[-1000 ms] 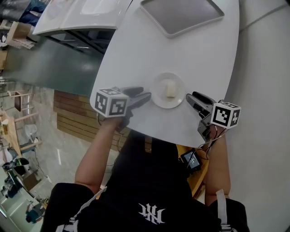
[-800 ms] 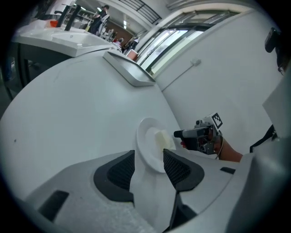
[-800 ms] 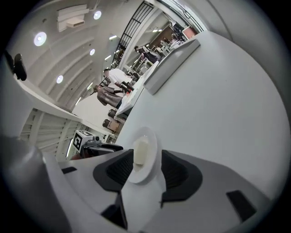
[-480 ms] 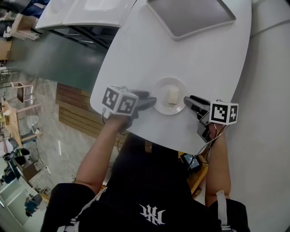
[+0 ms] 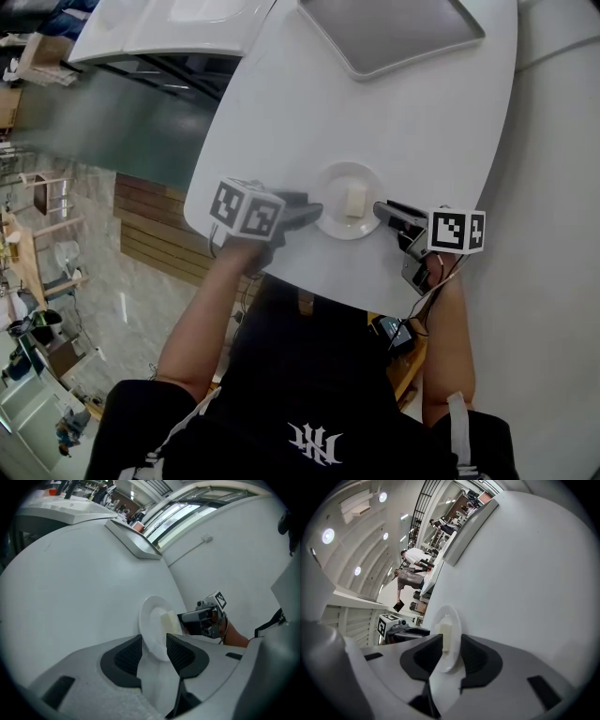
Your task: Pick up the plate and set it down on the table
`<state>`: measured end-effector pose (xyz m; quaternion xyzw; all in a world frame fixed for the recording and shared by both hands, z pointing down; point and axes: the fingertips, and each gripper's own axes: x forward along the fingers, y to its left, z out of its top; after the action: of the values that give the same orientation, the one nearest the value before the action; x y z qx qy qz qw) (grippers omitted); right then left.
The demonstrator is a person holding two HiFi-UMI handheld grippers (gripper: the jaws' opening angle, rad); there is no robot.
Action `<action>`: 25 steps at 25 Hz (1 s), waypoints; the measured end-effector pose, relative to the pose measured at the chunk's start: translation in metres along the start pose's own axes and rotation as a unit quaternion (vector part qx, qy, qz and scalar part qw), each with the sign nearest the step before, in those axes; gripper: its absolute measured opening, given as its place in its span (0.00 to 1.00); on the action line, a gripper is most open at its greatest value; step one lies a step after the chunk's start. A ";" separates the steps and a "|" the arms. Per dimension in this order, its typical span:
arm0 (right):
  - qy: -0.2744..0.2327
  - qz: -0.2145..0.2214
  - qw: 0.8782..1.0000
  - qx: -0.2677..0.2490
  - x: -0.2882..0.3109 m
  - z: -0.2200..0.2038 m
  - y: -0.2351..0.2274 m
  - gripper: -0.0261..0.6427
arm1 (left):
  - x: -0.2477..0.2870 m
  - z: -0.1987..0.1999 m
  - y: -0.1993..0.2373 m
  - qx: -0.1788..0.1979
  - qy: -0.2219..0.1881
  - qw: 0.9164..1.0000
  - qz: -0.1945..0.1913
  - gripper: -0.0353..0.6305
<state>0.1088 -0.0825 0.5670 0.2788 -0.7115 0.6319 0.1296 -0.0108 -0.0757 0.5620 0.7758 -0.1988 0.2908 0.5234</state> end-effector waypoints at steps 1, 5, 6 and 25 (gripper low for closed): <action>-0.002 -0.003 1.000 0.004 -0.005 -0.001 0.004 0.18 | -0.005 0.000 -0.005 -0.001 0.001 1.000 0.000 0.28; -0.005 -0.003 1.000 0.022 -0.013 -0.008 0.011 0.08 | -0.020 0.000 -0.012 -0.002 -0.010 1.000 0.000 0.17; -0.006 0.002 1.000 0.027 -0.011 -0.009 0.008 0.08 | -0.019 -0.002 -0.008 -0.002 -0.009 1.000 0.001 0.15; -0.095 0.063 0.993 0.041 -0.044 0.002 0.036 0.06 | -0.045 0.009 -0.037 0.052 -0.059 0.997 -0.013 0.13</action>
<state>0.1248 -0.0729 0.5136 0.2977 -0.7100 0.6382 0.0100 -0.0198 -0.0702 0.5034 0.8205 -0.2040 0.2476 0.4731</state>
